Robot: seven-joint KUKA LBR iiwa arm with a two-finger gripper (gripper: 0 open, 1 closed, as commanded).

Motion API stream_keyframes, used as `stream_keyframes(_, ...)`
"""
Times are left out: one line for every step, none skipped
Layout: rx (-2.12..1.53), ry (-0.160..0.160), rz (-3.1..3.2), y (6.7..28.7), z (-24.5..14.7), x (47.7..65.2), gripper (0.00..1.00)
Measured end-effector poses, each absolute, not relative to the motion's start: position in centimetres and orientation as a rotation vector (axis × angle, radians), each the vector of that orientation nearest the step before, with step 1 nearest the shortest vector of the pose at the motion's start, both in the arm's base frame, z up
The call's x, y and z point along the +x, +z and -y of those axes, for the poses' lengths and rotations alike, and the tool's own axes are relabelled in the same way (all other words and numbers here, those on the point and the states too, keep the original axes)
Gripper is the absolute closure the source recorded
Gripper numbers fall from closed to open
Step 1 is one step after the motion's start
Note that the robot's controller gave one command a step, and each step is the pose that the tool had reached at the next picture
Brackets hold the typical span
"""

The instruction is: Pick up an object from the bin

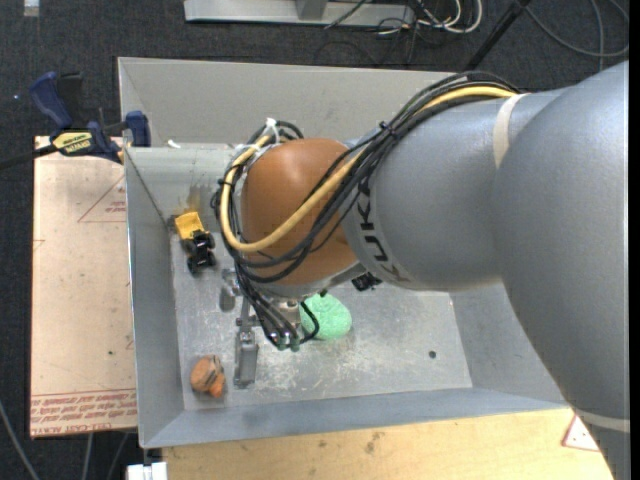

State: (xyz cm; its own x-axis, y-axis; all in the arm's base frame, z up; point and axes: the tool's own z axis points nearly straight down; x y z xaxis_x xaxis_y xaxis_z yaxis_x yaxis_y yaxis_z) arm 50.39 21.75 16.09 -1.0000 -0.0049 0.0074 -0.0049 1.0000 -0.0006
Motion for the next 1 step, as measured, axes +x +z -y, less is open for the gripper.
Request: stream_keyframes(0.000,-0.001,3.141,16.53,-21.62,50.57,0.00)
